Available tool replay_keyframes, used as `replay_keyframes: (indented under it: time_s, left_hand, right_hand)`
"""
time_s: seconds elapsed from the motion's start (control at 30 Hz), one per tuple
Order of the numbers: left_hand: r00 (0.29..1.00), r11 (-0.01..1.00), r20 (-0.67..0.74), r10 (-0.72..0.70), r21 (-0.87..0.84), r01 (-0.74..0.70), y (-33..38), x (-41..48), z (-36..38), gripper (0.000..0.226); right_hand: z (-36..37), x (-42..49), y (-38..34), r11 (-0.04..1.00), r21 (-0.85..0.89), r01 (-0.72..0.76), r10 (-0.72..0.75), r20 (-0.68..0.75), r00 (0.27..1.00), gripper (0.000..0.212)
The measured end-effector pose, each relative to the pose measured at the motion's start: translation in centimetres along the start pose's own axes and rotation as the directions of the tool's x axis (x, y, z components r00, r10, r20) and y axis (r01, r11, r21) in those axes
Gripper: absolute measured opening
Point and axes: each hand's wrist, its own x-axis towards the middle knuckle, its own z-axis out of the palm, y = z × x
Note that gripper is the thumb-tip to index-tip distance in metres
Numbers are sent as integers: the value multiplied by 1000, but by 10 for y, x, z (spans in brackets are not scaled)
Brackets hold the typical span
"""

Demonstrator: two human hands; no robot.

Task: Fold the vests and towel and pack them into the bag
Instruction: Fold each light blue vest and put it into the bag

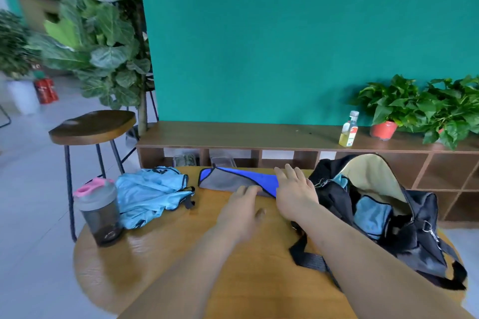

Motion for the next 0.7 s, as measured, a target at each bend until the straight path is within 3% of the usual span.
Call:
replay_keyframes:
  time_s: [0.47,0.7]
  left_hand:
    - [940,918,-124,-319,206,339,-148,-36,-40,53]
    - [882,805,-82,-464,376,459,-214,-29,-40,81]
  right_hand:
    - [68,16,-139,949,171,265,-292,160,943,64]
    - [116,25,-176,900,272,340,-395,184,900,64]
